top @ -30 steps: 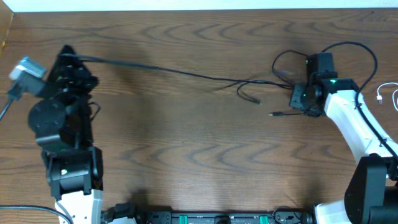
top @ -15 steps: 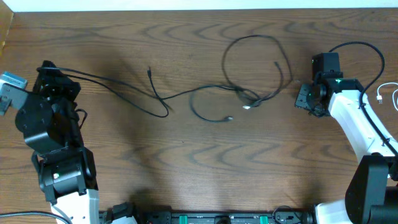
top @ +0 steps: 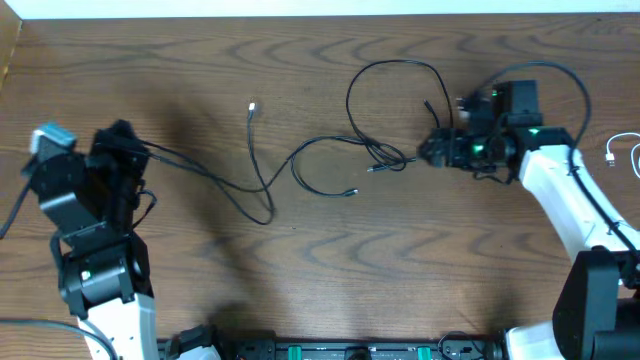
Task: Untangle cables
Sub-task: 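Pull the black cables apart, left gripper left and right gripper right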
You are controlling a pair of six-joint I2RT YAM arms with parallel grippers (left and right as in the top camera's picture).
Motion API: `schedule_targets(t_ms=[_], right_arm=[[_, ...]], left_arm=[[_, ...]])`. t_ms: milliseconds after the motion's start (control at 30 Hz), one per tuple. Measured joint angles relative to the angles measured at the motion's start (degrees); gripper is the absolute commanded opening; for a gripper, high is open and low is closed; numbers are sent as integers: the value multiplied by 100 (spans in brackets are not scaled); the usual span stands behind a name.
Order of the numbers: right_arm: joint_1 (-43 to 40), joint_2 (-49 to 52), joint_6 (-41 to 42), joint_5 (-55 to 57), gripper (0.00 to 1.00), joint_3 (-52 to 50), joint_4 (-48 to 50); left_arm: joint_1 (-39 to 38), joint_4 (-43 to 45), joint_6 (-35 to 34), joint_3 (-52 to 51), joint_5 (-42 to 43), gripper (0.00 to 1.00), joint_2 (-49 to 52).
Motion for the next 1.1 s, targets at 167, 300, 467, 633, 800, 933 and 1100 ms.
schedule_targets(t_ms=[167,300,467,633,800,933,1100], right_arm=[[684,118,-780,-387,88,-11,127],[1327,387,-1143,243,80,-13,332],[2090,831,-1340,1705,72,-17,846],[2509,1097,-1305,3005,18,-22,1285],[2586,1123,-1178,3471,1,-22,1309],[2516,1060,-1154,3272,1,-20,957],[2100,332,-984,3484,1,85,385]], left_arm=[[0,-20,0,0,905,8,286],[0,-105,0,0,1207,8,396],[0,-267,0,0,1344,8,420],[0,-485,0,0,1381,8,420],[0,-713,0,0,1390,8,420],[0,-955,4,0,1386,8,420],[-2,-1491,203,0,1167,8,459]])
